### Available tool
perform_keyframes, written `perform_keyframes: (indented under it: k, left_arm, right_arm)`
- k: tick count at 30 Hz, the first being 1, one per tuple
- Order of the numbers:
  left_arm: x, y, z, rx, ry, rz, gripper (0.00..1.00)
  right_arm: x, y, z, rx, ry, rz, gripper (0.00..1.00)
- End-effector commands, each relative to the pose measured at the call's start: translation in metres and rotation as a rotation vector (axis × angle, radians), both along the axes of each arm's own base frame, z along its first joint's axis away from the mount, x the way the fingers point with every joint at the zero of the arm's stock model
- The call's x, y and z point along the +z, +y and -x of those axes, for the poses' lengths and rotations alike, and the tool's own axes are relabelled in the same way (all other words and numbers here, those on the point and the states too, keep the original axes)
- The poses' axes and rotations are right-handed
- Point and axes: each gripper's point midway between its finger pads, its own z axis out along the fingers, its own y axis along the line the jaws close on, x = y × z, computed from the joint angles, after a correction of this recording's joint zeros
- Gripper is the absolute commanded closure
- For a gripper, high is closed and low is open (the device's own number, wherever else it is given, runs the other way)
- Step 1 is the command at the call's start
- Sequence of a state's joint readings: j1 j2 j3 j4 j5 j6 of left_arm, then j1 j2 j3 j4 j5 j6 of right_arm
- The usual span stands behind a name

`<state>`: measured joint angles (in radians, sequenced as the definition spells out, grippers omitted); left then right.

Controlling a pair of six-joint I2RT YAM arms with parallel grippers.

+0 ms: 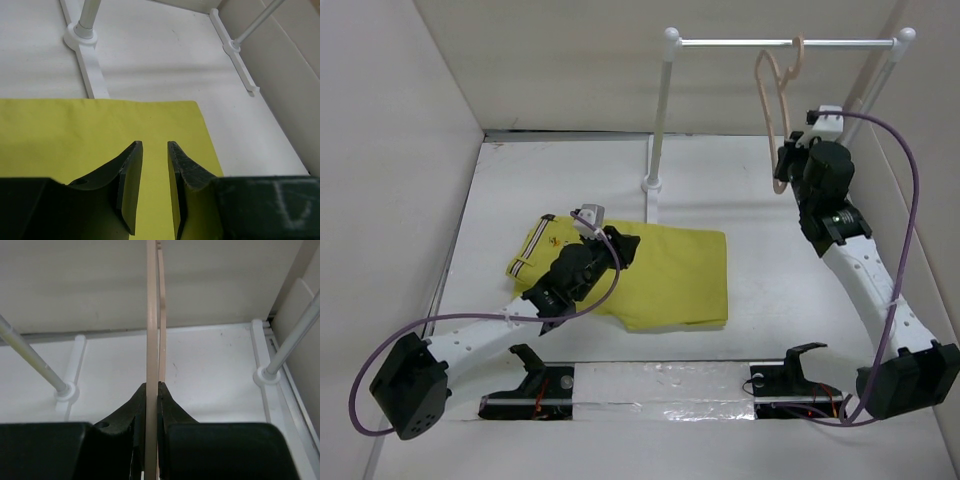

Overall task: Place the trousers on the hanger
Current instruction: Pick up the hanger from the clothesline.

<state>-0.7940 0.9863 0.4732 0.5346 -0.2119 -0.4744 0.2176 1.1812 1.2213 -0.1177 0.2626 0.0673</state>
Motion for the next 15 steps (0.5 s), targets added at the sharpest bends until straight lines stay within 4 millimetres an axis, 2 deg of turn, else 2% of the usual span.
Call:
perform_keyframes:
  k: [1, 2, 3, 4, 5, 7, 8, 10, 11, 12, 13, 14, 15]
  left_arm:
    - [0.024, -0.006, -0.005, -0.016, -0.059, 0.043, 0.75]
    - [0.032, -0.011, -0.003, -0.03, -0.069, 0.048, 0.75]
    - [0.032, -0.018, 0.0, -0.049, -0.072, 0.03, 0.75]
    - [0.035, -0.021, 0.001, -0.053, -0.077, 0.024, 0.73]
    - [0.045, -0.027, 0.001, -0.064, -0.092, 0.032, 0.71]
    - [0.048, -0.039, 0.002, -0.103, -0.089, 0.015, 0.67]
    - [0.06, -0.048, 0.004, -0.123, -0.103, 0.03, 0.65]
    - [0.068, -0.063, 0.008, -0.144, -0.107, 0.041, 0.58]
    - [0.084, -0.07, 0.007, -0.152, -0.127, 0.064, 0.56]
    - [0.081, -0.08, 0.004, -0.16, -0.121, 0.051, 0.55]
    - [0.085, -0.088, 0.003, -0.166, -0.12, 0.041, 0.54]
    - [0.106, -0.1, 0.002, -0.178, -0.149, 0.049, 0.54]
    - [0.093, -0.114, -0.003, -0.18, -0.129, 0.009, 0.54]
  right_arm:
    - [-0.02, 0.002, 0.008, 0.001, -0.005, -0.031, 1.0]
    - [-0.04, 0.007, 0.012, 0.018, 0.03, -0.03, 1.0]
    - [-0.042, 0.006, 0.017, 0.017, 0.032, -0.034, 1.0]
    - [-0.05, 0.014, 0.023, 0.034, 0.045, -0.032, 1.0]
    - [-0.056, 0.016, 0.027, 0.037, 0.055, -0.036, 1.0]
    - [-0.081, 0.018, 0.038, 0.025, 0.096, -0.029, 1.0]
    - [-0.091, 0.025, 0.043, 0.04, 0.113, -0.025, 1.0]
    - [-0.119, 0.025, 0.055, 0.031, 0.177, -0.003, 1.0]
    - [-0.128, 0.031, 0.06, 0.042, 0.2, -0.006, 1.0]
    - [-0.137, 0.033, 0.065, 0.043, 0.221, -0.003, 1.0]
    - [-0.156, 0.032, 0.072, 0.04, 0.26, 0.011, 1.0]
    - [-0.161, 0.034, 0.076, 0.044, 0.264, 0.013, 1.0]
    - [-0.167, 0.039, 0.081, 0.055, 0.27, 0.02, 1.0]
